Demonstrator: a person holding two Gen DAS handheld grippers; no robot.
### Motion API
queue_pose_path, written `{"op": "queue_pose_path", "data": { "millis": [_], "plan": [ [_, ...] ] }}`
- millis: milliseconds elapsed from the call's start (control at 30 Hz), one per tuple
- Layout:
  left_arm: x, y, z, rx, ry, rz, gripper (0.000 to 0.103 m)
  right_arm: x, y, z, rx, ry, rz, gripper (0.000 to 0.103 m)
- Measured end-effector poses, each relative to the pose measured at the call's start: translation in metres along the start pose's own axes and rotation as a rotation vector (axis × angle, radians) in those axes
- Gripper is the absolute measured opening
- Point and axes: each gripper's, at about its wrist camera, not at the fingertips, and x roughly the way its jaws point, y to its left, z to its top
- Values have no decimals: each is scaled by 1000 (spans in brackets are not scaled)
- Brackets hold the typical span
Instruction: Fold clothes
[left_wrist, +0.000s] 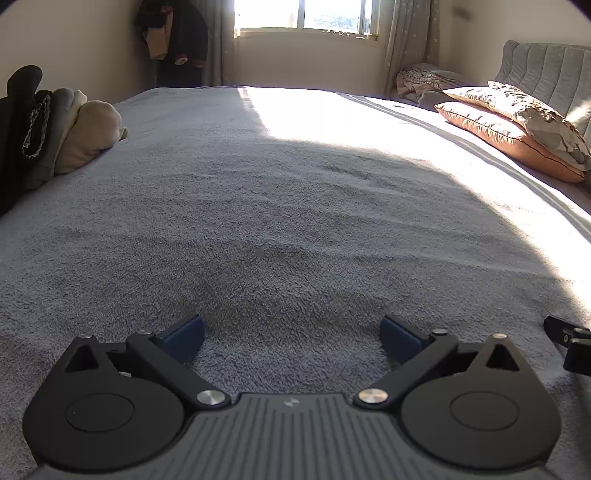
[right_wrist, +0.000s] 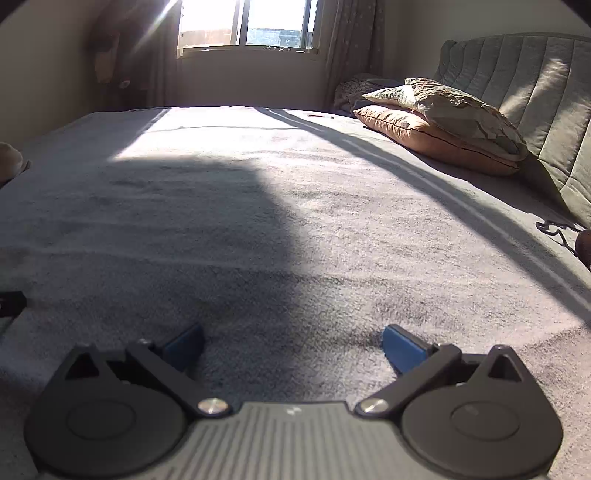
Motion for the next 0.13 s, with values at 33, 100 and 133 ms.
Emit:
{"op": "queue_pose_path", "data": {
  "millis": [33, 100, 133],
  "plan": [
    [0, -1, 0, 2, -1, 4, 103, 0, -1, 0, 4, 1, 2, 103],
    [0, -2, 0, 2, -3, 7, 103, 1, -2, 1, 11, 4, 5, 103],
    [0, -2, 0, 3, -3, 8, 103, 2, -1, 1, 11, 4, 5, 103]
  ]
}}
